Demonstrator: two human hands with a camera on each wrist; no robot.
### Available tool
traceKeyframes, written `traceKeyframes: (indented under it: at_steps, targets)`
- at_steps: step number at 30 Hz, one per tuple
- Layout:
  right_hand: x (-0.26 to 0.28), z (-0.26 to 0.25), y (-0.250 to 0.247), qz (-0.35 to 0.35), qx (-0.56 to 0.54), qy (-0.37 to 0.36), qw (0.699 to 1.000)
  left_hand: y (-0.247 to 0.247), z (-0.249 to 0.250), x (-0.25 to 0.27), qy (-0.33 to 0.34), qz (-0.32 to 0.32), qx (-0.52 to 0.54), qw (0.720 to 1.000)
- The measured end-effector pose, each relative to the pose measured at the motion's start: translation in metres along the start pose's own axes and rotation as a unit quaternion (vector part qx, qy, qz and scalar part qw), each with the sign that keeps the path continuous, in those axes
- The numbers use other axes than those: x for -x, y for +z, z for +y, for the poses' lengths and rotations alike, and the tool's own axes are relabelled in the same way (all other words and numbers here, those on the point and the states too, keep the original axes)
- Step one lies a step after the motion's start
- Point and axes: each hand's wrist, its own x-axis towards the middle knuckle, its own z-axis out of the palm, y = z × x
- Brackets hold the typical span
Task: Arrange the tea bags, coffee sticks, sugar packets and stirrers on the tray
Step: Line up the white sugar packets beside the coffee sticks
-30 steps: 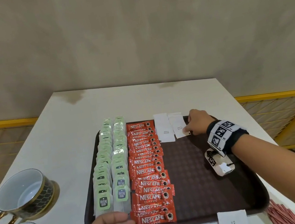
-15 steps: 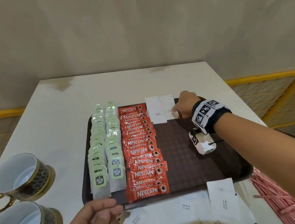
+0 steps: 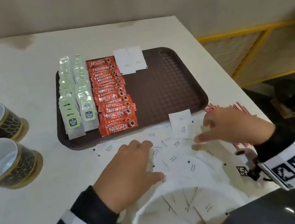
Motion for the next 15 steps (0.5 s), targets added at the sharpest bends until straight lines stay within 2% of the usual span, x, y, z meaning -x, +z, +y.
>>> traceKeyframes:
  at_steps: [2,5,7,11,15]
  targets:
    - [0.020,0.008,0.021,-0.036,-0.008,0.028,0.999,0.016,0.013,0.002,0.030,-0.010,-0.029,0.999]
    - [0.032,0.017,0.056,-0.053,0.013,0.025,0.998,0.043,0.028,0.004,0.044,-0.035,-0.037,0.998]
    - [0.028,0.017,0.076,-0.023,0.014,0.024,0.999,0.053,0.034,0.001,0.042,-0.040,-0.076,0.995]
    - [0.025,0.006,0.090,0.053,-0.064,0.018,0.996,0.055,0.033,-0.007,0.007,-0.020,-0.093,0.995]
    - [0.024,0.003,0.089,0.051,-0.101,-0.008,0.994,0.047,0.025,-0.010,-0.002,-0.027,-0.076,0.997]
